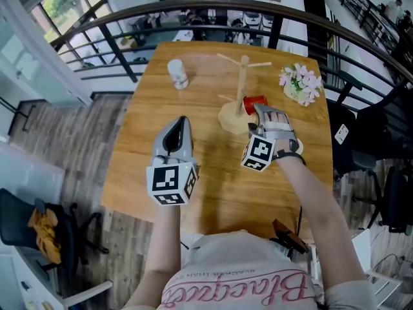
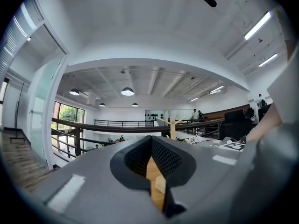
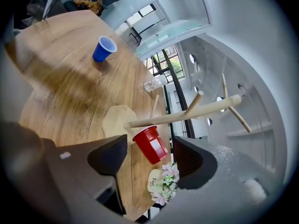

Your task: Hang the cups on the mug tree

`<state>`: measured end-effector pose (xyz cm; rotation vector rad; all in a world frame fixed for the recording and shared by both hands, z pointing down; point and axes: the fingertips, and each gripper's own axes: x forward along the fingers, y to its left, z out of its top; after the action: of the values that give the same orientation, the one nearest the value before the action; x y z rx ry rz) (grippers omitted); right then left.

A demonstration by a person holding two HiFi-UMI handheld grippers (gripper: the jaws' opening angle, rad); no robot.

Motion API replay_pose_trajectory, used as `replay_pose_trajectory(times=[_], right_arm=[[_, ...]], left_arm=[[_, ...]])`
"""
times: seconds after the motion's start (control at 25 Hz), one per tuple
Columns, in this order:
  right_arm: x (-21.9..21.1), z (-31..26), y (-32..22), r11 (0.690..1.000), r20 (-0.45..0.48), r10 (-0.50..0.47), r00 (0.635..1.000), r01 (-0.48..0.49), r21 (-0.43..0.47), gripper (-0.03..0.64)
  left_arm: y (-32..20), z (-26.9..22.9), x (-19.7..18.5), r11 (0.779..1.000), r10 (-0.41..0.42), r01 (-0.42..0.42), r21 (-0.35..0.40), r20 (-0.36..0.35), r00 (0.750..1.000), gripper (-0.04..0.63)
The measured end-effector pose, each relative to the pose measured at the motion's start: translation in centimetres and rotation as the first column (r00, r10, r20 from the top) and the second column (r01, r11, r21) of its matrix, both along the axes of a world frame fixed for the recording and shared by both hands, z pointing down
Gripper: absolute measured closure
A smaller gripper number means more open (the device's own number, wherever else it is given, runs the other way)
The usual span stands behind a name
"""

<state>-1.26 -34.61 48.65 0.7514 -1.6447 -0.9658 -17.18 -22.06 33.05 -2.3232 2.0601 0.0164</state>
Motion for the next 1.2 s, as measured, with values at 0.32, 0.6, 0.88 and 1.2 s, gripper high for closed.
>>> replay_pose_trajectory(times=[0.32,0.6,0.88,1.2], right_arm=[[2.1,-3.2,2.1,0.992,0.269,0.125,0.955,-0.119,-0.039,0.310],[5.0,-5.7,3.9,0.973,0.501,0.229,0.835,-0.208,-0.098,0.311],[8.5,-7.6,5.4,0.950,0.735,0.304,0.606,-0.253,-0.184,0.313],[11.7,-8.3,7.2,0.953,0.913,0.298,0.278,-0.136,-0.270,0.314]], left_arm=[[0.8,-1.3,1.9,0.998,0.045,-0.045,0.032,0.017,0.999,0.581],[1.3,-1.7,3.4,0.996,0.080,-0.082,0.044,0.027,0.996,0.582],[1.2,-1.9,4.4,0.993,0.102,-0.103,0.049,0.019,0.995,0.581],[0.9,-1.8,6.3,0.990,0.133,-0.134,0.049,0.012,0.991,0.583]])
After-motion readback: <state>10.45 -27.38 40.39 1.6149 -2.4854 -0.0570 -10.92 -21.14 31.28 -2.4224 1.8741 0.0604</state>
